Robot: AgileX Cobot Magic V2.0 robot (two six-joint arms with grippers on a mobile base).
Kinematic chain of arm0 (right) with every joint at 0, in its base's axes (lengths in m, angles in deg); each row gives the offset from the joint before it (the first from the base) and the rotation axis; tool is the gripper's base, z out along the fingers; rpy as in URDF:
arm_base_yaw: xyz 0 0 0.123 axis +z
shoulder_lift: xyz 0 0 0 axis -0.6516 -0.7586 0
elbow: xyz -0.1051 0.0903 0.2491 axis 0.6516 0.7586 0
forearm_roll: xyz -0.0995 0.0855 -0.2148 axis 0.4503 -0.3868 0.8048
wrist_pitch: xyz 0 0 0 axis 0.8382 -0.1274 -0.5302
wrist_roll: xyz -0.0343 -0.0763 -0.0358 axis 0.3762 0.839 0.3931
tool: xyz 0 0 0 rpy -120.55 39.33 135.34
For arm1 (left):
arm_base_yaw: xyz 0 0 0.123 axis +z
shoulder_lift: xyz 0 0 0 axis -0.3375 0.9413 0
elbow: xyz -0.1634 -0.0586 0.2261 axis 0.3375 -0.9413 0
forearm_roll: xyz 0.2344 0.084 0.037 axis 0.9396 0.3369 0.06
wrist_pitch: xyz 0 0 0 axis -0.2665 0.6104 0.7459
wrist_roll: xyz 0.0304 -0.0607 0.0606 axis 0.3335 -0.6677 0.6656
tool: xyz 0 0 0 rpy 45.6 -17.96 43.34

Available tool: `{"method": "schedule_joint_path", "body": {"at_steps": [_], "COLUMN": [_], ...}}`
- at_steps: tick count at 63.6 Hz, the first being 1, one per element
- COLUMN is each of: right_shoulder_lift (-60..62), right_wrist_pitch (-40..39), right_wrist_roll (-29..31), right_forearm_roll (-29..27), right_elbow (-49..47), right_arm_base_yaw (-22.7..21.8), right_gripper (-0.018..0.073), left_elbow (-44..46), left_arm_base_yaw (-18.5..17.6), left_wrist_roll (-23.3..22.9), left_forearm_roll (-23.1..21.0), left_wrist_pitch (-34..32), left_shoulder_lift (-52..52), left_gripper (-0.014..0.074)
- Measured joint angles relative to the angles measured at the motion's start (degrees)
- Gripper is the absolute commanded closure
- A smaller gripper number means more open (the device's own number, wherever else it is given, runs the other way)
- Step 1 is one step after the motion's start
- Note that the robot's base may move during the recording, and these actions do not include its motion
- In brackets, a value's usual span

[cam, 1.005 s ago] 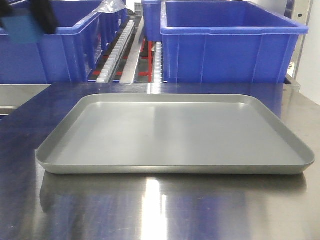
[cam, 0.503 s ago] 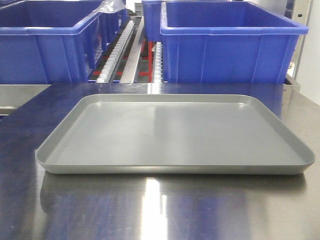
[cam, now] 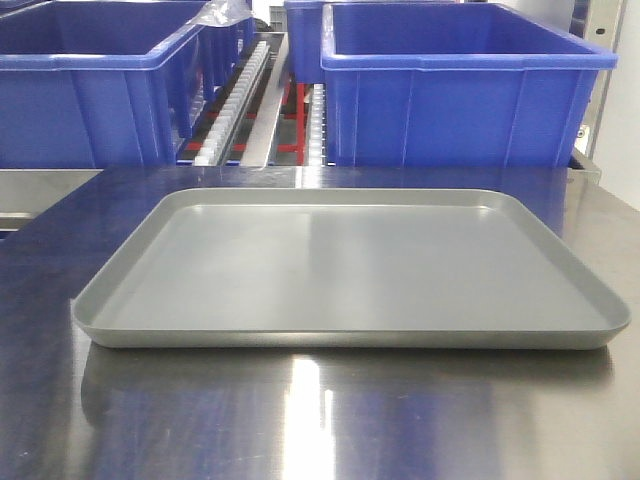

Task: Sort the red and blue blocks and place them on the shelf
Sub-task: 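Lift the blue cube off the tray with the left gripper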

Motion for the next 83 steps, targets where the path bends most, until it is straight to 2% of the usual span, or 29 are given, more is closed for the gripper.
{"method": "schedule_joint_path", "body": {"at_steps": [12, 41, 83], "right_shoulder_lift": [0.0, 0.0, 0.0], "right_wrist_pitch": [0.0, 0.0, 0.0], "right_wrist_roll": [0.0, 0.0, 0.0], "right_forearm_roll": [0.0, 0.0, 0.0], "right_elbow": [0.0, 0.0, 0.0], "right_arm_base_yaw": [0.0, 0.0, 0.0], "right_gripper": [0.0502, 0.0502, 0.0502], "left_elbow": [-1.6, -2.4, -2.4], "left_arm_base_yaw": [0.0, 0.1, 0.1], "left_wrist_roll": [0.0, -0.1, -0.2], "left_forearm_roll": [0.1, 2.7, 2.7], "left_wrist_pitch": [0.0, 1.0, 1.1], "left_shoulder_lift": [-3.4, -3.8, -3.8], "left_gripper": [0.0472, 0.0472, 0.0472]}}
